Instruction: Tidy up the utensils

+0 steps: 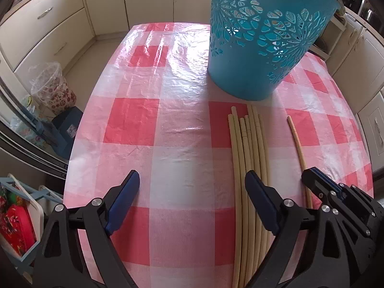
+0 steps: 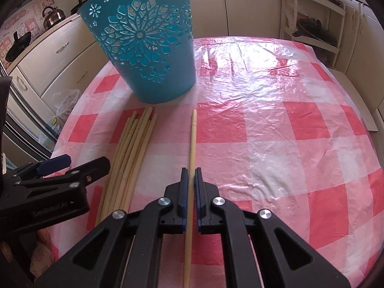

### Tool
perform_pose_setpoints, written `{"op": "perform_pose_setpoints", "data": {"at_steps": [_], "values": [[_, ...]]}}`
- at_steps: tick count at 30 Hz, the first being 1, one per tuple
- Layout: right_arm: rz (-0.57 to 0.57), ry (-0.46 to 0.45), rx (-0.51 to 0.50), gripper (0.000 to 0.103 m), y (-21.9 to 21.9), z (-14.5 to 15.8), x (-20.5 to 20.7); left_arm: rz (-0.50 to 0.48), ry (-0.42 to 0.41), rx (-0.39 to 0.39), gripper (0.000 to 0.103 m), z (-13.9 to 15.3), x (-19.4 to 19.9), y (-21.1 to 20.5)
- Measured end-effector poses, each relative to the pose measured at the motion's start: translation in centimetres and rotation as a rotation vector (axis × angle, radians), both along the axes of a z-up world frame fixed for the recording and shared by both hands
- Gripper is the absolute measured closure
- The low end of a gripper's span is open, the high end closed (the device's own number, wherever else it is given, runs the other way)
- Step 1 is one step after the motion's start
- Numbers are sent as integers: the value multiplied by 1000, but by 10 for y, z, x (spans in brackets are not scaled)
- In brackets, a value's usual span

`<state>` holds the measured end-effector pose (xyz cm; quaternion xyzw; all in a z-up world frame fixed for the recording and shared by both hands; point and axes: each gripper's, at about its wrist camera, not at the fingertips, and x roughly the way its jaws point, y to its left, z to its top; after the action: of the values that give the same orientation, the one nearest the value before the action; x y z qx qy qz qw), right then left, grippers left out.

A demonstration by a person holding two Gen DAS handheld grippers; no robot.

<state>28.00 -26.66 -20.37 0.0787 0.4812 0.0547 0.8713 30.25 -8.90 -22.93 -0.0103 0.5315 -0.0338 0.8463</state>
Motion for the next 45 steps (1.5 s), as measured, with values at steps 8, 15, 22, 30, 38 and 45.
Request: {"op": "perform_pose_setpoints", "data": {"at_steps": [8,15,22,30,38,45], "values": [[1,0,47,97,-2,-2,2,0,-13,76,23,-5,13,-8],[-6,-4,77,97,-4,-4,4,-53,-36,65,66,3,24,-18],[-15,-5,96,97,-5,-5,5,-64,22,-83,98,20,21,3],[-38,11,153,97,-13,-6,3,-84,-361,-308,98,178,-16,32],[-40,-4,139,96,-14,-6,0,26,-778,-278,98,257,40,-6],[-38,-11,141,96,-14,-7,1,155,-828,-179,98,229,99,-38]]}}
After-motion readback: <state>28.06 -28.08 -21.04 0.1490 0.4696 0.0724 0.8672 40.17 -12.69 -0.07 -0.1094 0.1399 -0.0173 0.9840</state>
